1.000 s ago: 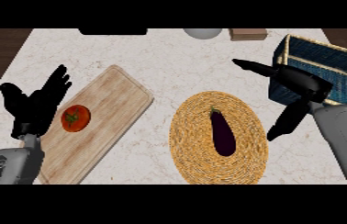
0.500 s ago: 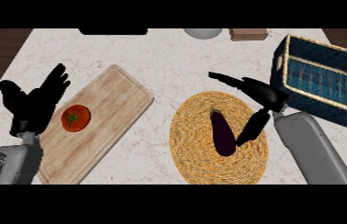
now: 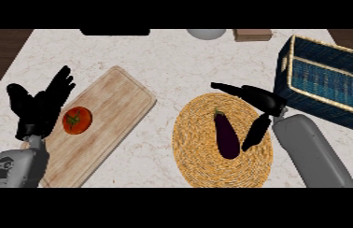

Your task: Pick the eggplant from the placemat and place it in the basket

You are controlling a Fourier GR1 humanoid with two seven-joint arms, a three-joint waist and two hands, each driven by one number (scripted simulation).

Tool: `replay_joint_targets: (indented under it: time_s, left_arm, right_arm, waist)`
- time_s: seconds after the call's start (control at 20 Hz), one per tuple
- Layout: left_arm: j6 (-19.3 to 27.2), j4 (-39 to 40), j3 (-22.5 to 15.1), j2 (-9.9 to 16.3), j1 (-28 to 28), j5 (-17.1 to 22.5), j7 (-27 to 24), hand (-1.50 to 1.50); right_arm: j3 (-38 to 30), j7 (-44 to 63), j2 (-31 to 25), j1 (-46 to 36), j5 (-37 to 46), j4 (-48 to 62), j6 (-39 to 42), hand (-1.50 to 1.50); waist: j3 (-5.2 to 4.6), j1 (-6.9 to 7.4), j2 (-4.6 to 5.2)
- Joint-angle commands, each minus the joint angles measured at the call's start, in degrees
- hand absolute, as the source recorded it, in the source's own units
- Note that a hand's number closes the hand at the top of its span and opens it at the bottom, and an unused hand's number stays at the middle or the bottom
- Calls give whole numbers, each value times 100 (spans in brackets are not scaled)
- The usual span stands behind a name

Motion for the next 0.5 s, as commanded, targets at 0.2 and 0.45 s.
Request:
replay_joint_targets:
  time_s: [0.2,0.45]
  left_arm:
    - [23,-240,28,-257,70,-119,160,0]
    - [-64,-674,109,-135,225,-130,440,0]
  right_arm:
    - [-253,-272,4,308,199,-285,319,-150]
    - [-167,-560,193,664,277,-422,382,-150]
  waist:
    - [-1,-26,-11]
    - [0,-17,-16]
